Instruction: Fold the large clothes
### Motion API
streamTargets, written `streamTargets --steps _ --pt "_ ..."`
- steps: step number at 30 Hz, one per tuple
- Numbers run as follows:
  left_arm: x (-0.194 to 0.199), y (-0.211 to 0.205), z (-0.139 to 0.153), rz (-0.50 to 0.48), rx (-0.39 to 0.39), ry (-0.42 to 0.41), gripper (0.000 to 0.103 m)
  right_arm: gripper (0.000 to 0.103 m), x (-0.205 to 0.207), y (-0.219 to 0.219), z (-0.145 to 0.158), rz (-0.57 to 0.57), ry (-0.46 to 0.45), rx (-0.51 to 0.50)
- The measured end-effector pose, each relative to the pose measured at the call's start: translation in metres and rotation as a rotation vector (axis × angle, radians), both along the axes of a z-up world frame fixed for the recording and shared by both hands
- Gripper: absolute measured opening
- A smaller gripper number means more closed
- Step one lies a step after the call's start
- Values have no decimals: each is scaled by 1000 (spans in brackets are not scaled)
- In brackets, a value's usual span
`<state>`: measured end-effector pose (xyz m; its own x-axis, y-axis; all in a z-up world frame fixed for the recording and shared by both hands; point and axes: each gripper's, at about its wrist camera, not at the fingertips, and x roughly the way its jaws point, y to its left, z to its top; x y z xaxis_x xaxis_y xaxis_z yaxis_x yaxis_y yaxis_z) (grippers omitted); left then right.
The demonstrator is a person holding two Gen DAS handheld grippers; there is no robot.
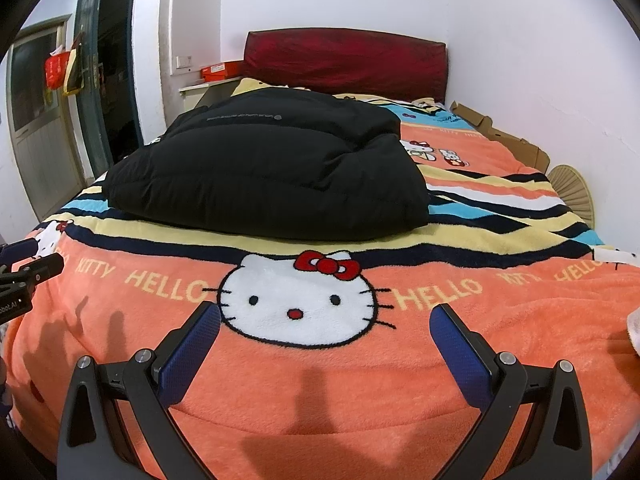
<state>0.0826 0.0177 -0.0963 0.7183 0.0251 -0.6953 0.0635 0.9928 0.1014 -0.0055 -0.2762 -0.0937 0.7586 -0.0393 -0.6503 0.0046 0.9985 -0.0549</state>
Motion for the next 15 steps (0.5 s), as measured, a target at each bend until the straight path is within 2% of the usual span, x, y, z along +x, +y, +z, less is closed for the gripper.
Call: streamTargets --steps 15 --pt "-1 1 0 -2 -1 2 64 103 -1 1 0 1 0 -2"
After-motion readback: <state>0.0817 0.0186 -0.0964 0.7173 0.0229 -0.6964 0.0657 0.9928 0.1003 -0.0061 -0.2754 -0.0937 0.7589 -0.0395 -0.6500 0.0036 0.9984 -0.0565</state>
